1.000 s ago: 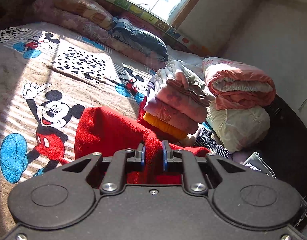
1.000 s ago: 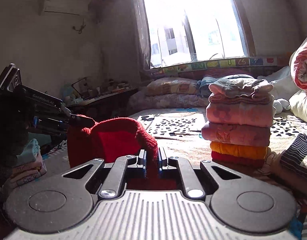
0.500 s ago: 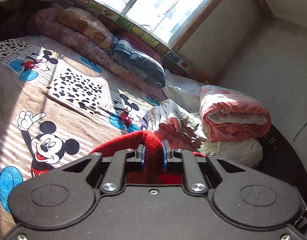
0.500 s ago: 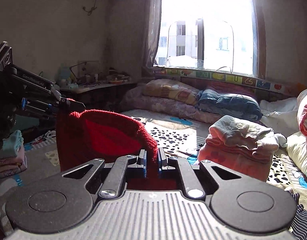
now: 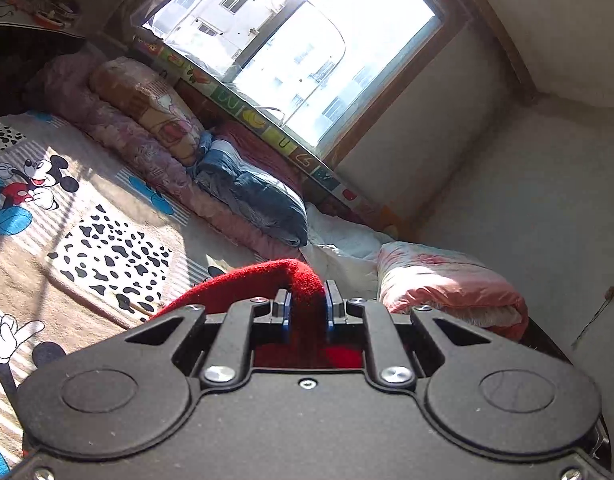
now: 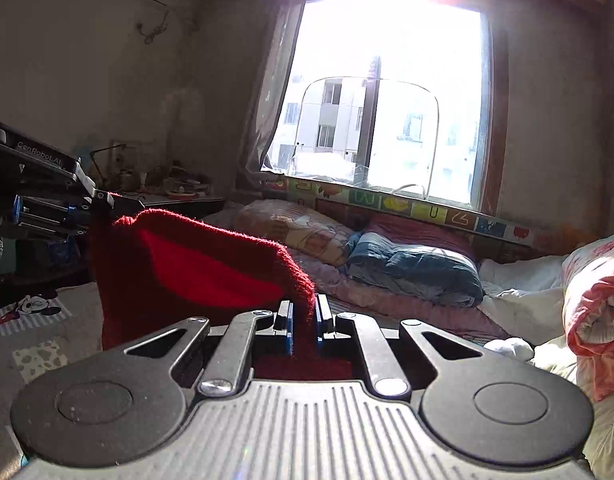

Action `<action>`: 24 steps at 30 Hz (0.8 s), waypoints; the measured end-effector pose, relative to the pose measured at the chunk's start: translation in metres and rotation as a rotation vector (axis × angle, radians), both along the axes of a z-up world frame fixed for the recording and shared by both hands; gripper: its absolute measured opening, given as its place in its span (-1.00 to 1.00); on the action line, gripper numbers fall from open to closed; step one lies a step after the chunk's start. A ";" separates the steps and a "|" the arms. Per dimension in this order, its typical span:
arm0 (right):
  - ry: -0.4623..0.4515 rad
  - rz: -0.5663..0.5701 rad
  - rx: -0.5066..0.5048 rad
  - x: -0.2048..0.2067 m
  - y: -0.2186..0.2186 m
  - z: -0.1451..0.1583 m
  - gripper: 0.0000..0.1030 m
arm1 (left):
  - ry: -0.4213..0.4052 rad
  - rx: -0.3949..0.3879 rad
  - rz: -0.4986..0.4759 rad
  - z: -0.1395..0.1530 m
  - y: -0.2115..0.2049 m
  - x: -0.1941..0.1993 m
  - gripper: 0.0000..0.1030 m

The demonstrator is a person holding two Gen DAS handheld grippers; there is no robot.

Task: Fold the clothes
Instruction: 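Lift the red sweater with both grippers and shake it open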

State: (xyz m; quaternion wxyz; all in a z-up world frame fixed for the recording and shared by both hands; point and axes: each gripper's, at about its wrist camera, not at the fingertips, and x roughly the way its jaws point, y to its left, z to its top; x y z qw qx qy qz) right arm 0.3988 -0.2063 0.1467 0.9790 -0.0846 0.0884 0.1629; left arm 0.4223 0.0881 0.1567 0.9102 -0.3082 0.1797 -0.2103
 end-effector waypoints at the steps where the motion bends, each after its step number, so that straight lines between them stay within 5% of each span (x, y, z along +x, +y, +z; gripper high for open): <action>1: -0.015 -0.001 -0.020 -0.002 0.003 -0.004 -0.77 | -0.009 -0.001 0.001 -0.004 0.001 -0.003 -0.75; 7: 0.004 0.077 -0.168 -0.055 0.026 -0.089 -0.77 | 0.099 0.011 0.011 -0.103 0.014 -0.050 -0.75; 13: 0.122 0.163 -0.258 -0.144 0.052 -0.191 -0.78 | 0.273 -0.033 0.026 -0.203 0.025 -0.122 -0.75; 24: 0.157 0.227 -0.361 -0.253 0.086 -0.251 -0.78 | 0.352 -0.032 0.077 -0.255 0.029 -0.215 -0.77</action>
